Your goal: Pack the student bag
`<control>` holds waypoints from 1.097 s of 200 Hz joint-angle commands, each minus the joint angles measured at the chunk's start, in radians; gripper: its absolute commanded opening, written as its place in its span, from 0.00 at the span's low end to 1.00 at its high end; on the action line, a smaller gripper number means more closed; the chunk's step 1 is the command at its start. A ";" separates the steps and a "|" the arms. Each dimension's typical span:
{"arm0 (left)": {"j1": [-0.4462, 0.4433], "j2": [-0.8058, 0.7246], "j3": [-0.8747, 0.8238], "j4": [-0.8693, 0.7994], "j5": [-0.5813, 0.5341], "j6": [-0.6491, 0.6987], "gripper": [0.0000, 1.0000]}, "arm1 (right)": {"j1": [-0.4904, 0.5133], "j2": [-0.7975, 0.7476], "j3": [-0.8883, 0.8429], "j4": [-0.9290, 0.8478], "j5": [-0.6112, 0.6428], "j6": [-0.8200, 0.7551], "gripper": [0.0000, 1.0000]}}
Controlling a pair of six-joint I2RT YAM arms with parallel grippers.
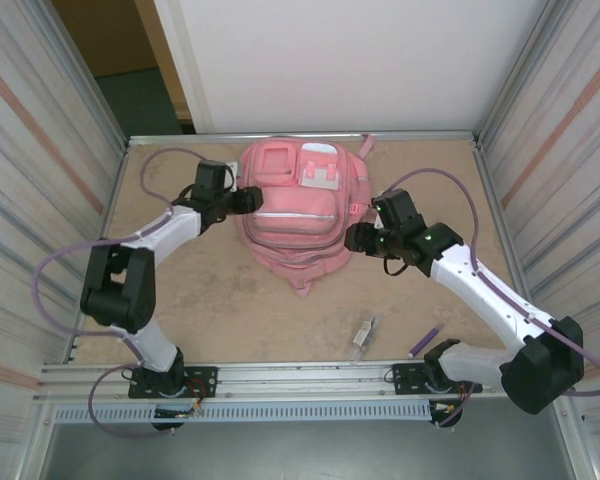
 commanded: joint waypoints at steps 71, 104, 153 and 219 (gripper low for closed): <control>-0.282 -0.147 -0.259 0.089 0.131 -0.213 0.55 | -0.032 0.119 0.104 0.059 -0.100 0.038 0.57; -0.449 -0.214 -0.306 0.116 0.136 -0.295 0.56 | -0.082 0.186 0.146 0.064 -0.156 0.028 0.57; -0.287 -0.394 -0.117 -0.202 0.106 -0.164 0.60 | -0.070 0.294 0.210 0.086 -0.206 0.017 0.56; -0.001 -0.165 0.019 -0.180 0.113 -0.069 0.57 | 0.008 0.365 0.257 0.077 -0.151 0.009 0.56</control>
